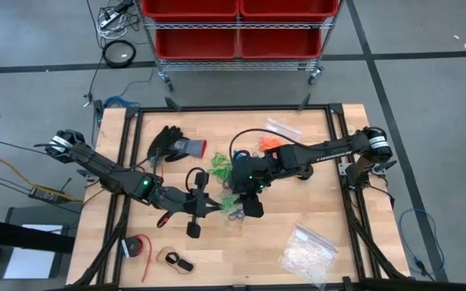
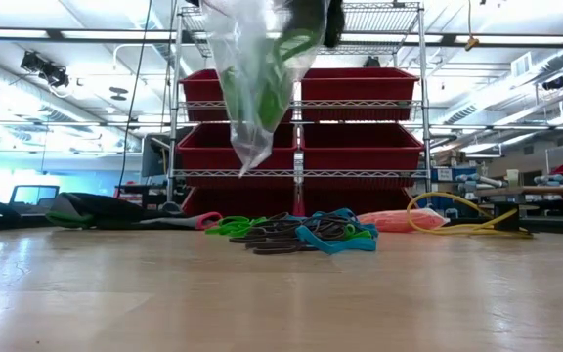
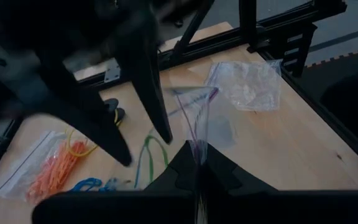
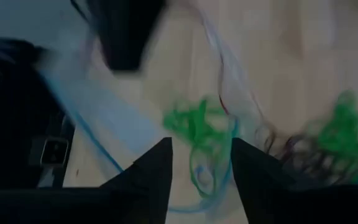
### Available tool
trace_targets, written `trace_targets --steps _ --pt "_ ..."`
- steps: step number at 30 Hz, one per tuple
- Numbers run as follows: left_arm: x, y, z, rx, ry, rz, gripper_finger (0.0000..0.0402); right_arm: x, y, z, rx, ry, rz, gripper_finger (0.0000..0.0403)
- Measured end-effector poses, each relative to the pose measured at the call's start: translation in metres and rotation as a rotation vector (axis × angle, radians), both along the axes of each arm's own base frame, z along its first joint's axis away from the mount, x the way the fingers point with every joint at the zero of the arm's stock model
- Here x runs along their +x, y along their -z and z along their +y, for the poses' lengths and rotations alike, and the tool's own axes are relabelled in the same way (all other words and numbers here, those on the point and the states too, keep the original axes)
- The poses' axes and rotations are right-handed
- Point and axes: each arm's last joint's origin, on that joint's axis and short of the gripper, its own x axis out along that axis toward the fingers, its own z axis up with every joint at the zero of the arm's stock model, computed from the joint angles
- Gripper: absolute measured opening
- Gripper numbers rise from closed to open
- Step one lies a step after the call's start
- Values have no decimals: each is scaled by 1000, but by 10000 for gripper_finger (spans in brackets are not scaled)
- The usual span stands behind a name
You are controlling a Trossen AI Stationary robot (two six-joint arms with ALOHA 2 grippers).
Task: Sort rubber bands
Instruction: Put the green rubber band into the transparent zip bag
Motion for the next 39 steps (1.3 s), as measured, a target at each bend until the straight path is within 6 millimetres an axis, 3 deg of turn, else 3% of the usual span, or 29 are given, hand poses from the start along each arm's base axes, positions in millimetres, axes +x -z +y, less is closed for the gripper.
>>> trace_targets --steps 4,9,19,26,32,39 --pt "0 -1 0 -5 0 -9 15 -6 -30 12 -59 -5 -75 166" --pt "0 -1 0 -6 0 -13 15 -19 -53 26 -176 36 -76 165" --pt "1 -3 -1 -17 0 -35 15 -58 -43 54 -312 218 182 164" --pt "1 -4 -1 -18 0 -37 15 -80 -13 88 -383 293 232 164" --pt "1 -4 -1 -18 0 -37 15 -96 42 98 -425 395 331 164" --pt "1 -4 -1 -20 0 -42 15 -101 111 92 -355 445 362 164"
